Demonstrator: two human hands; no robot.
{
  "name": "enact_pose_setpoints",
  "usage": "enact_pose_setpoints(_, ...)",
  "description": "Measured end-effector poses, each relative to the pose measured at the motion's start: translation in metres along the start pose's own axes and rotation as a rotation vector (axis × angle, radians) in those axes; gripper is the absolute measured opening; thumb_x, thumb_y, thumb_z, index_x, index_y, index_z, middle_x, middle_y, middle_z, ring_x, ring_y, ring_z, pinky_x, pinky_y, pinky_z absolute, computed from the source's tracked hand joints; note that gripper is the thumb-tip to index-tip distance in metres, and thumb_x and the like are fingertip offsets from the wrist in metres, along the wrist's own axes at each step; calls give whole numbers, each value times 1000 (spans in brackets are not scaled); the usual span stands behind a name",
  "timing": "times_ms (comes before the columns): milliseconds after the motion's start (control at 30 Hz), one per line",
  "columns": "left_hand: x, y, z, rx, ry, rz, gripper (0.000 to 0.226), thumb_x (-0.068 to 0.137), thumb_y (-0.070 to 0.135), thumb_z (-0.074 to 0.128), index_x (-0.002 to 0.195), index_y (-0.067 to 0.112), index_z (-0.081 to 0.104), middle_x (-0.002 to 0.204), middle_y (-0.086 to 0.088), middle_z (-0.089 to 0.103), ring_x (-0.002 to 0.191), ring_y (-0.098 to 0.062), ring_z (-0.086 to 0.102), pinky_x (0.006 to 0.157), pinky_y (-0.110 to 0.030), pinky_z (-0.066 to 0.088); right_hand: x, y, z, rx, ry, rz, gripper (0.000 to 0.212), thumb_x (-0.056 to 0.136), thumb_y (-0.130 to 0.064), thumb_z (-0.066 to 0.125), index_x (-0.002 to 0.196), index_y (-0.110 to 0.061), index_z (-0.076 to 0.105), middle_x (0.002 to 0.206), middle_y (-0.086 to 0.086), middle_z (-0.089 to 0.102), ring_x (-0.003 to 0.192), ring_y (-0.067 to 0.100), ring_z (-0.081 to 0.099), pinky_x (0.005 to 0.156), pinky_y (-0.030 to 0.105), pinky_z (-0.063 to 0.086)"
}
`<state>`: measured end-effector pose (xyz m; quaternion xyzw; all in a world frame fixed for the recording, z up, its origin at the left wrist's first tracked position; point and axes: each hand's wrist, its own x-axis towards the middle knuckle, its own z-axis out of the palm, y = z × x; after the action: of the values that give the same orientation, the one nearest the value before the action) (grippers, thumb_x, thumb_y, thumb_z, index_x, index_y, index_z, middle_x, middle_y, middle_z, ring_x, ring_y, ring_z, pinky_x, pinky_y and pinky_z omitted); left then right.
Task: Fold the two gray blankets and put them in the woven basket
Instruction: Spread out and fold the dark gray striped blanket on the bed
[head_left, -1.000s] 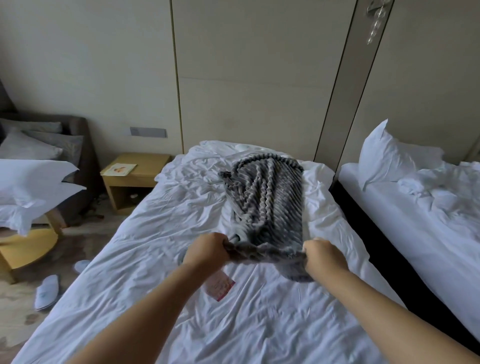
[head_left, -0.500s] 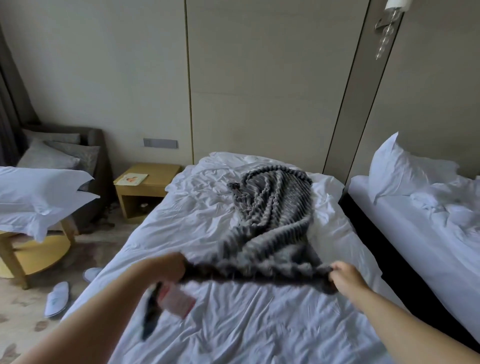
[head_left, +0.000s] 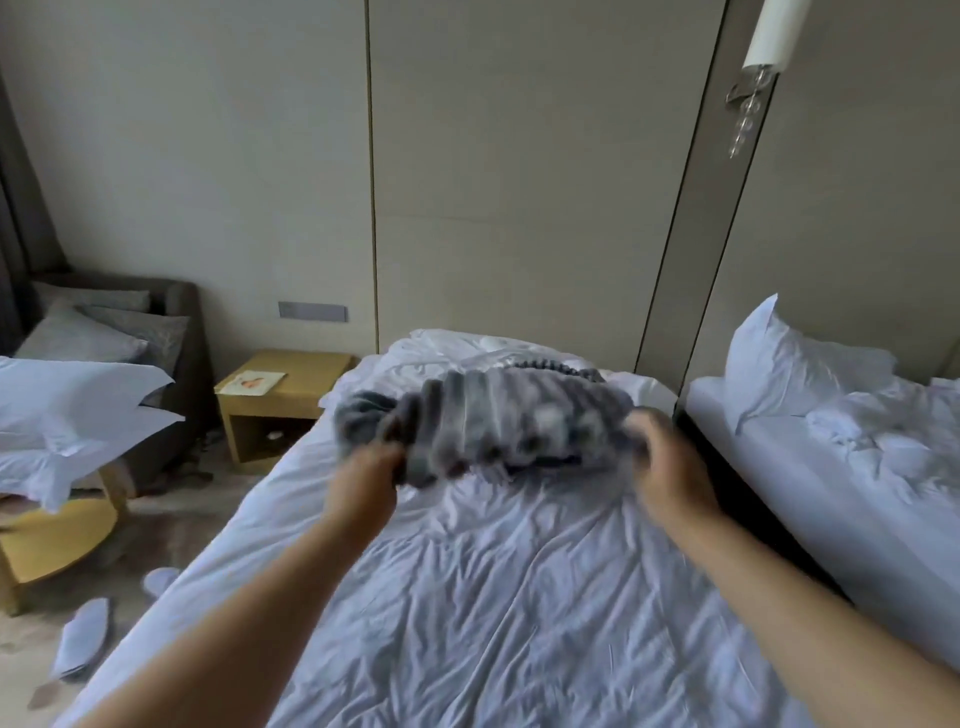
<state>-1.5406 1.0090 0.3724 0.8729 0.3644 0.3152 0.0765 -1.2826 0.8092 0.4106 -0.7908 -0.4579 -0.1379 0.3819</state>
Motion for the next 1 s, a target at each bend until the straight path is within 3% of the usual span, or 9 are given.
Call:
enact_pose_setpoints(100,-67,-28,50,311,-1081,-90,32,93,13,50,122,3,59,126,-17,60,116,-31,57,90,-35,45,-109,59,47,-193,-969,260,48,95,0,36,98,-39,63,110,18,58,81,20,57,63,15,46)
enact_pose_setpoints(167,-106,-45,68,445,-1431,11,40,94,9,41,129,-9,47,133,-27,51,120,-38,52,99,-40,42,-161,82,60,-63,-820,285,78,94,16,33,94,-53,69,128,2,63,115,18,57,95,26,42)
enact_pose_setpoints(233,-120,-55,77,418,-1364,-24,43,90,12,43,130,-1,50,129,-19,56,114,-31,57,98,-35,45,-175,97,68,-181,-785,235,68,95,8,38,132,-49,51,134,-28,52,133,-4,38,109,25,28)
enact_pose_setpoints(367,-76,-36,75,276,-877,-150,26,82,11,53,102,11,69,98,-7,69,94,-17,63,70,-24,39,-89,69,43,-258,-1120,404,46,83,-38,64,120,-13,56,123,5,61,109,20,59,83,29,45)
enact_pose_setpoints(533,1,3,26,-314,265,-261,24,59,2,56,74,20,61,78,-2,62,76,-25,57,63,-28,38,-2,35,-4,-55,120,186,27,78,-1,61,97,-20,60,89,9,67,85,29,62,64,26,38)
enact_pose_setpoints(600,4,13,21,-277,415,-77,40,58,-8,58,88,17,65,89,-2,62,84,-23,54,70,-28,39,-12,33,-6,52,405,-36,28,74,0,58,94,-20,60,84,3,65,78,21,58,63,26,39)
enact_pose_setpoints(667,-9,18,28,-111,94,-14,31,73,-4,62,97,14,68,99,-7,68,89,-27,59,69,-26,38,-50,47,17,0,79,-54,19,79,-7,57,93,-16,64,87,6,67,82,22,60,69,31,46)
enact_pose_setpoints(800,-66,2,59,395,-1211,-22,28,92,10,48,114,2,64,116,-18,65,90,-27,61,64,-26,41,-131,87,54,-481,-1305,362,32,78,-33,63,103,-13,65,96,7,64,82,21,56,70,29,41)
enact_pose_setpoints(1000,-77,18,68,316,-977,-46,30,89,15,46,108,2,66,108,-18,67,99,-31,63,83,-33,48,-136,63,54,-457,-1263,432,19,83,-31,68,84,-17,55,85,4,53,72,18,50,59,23,41)
